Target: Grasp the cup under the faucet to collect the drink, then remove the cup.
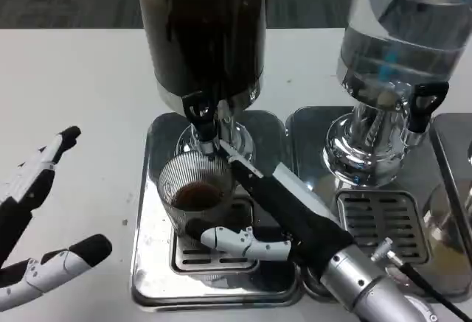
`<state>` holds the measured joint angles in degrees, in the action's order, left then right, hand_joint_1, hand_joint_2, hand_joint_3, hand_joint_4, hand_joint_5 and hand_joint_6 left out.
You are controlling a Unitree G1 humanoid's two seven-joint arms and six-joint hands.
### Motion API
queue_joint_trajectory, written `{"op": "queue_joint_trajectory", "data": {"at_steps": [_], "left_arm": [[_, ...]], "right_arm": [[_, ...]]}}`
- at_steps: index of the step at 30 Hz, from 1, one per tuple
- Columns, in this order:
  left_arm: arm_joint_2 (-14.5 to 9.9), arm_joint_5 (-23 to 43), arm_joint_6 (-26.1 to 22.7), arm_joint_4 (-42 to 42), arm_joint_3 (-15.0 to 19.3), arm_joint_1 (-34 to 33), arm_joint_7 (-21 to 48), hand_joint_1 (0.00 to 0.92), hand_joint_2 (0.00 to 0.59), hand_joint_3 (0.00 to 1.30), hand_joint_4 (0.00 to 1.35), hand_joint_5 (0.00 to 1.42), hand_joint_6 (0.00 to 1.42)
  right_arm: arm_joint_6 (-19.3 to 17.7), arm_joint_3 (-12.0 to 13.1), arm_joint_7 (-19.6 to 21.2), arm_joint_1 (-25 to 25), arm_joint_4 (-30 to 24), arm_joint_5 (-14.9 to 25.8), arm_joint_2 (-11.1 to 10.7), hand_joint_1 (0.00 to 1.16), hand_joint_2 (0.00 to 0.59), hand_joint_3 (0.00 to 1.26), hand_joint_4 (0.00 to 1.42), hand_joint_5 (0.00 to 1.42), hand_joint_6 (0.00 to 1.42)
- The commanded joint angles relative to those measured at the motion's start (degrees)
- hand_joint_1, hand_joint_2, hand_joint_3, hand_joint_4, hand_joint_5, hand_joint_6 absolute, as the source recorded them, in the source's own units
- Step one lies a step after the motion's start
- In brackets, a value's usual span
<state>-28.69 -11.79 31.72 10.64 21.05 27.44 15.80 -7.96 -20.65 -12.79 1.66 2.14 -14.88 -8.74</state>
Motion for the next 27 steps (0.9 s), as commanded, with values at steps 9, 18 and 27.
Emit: {"op": "queue_joint_trajectory", "data": {"at_steps": [9, 18, 27], "left_arm": [[-0.03, 0.35, -1.33, 1.64, -0.60, 1.09, 0.21, 0.000, 0.036, 0.00, 0.00, 0.00, 0.00], [-0.12, 0.42, -1.91, 2.13, -0.94, 1.26, 0.24, 0.000, 0.055, 0.00, 0.00, 0.00, 0.00], [-0.32, 0.84, -2.42, 2.26, -1.27, 1.32, 0.29, 0.000, 0.062, 0.00, 0.00, 0.00, 0.00]], "right_arm": [[-0.23, 0.08, 2.01, 2.27, 1.64, -2.33, 0.77, 0.58, 0.179, 0.00, 0.00, 0.00, 0.00], [0.18, -0.38, 3.13, 4.36, 3.45, -4.65, 1.60, 0.66, 0.168, 0.00, 0.00, 0.00, 0.06], [0.92, -0.50, 4.01, 6.12, 5.35, -5.82, 2.27, 0.67, 0.169, 0.00, 0.00, 0.00, 0.07]]}}
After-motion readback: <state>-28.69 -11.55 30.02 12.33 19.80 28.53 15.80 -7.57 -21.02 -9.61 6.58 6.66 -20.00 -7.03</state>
